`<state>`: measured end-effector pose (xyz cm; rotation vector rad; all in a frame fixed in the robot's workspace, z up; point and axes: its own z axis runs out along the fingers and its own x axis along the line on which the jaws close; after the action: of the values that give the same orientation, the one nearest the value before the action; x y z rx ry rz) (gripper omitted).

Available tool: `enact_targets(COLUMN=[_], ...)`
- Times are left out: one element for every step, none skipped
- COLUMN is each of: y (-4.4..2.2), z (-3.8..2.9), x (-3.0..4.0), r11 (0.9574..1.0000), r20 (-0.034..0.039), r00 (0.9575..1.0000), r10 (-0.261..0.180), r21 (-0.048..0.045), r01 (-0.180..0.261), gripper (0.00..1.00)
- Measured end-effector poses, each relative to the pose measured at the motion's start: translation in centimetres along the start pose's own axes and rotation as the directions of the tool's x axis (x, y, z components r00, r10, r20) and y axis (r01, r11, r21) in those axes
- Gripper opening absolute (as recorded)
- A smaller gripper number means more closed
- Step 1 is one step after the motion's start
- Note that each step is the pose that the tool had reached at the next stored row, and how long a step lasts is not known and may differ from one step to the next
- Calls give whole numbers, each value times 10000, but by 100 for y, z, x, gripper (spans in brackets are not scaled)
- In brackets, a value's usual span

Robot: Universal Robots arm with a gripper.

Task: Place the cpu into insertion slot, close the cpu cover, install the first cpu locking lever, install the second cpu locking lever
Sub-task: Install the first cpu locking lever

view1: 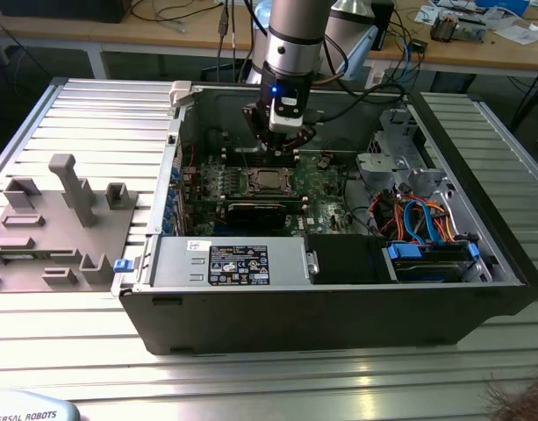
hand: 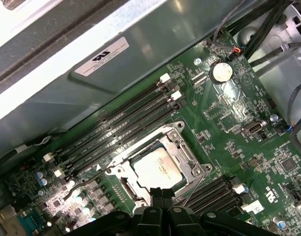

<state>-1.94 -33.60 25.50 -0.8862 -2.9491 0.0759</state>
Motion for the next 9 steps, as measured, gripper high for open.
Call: enact_targets(y=[0,0,0,0,0,0,0,0,0], z=[0,0,0,0,0,0,0,0,0], x=[0,0,0,0,0,0,0,0,0], r11=[10000,10000,10000,10000,9999,9999,9998,9998,9998], r20=[1,3,3,6,6,9,11,12,13], r00=[10000,10000,10000,10000,9999,9999,9998,9998,9998], r10=[-20,-42,-61,-84,-102,-144,-178,-195,-212], r21=[0,2,3,4,4,6,8,9,9], r01=[20,42,61,84,102,144,178,195,212], gripper=[11,11,11,11,11,11,11,11,11])
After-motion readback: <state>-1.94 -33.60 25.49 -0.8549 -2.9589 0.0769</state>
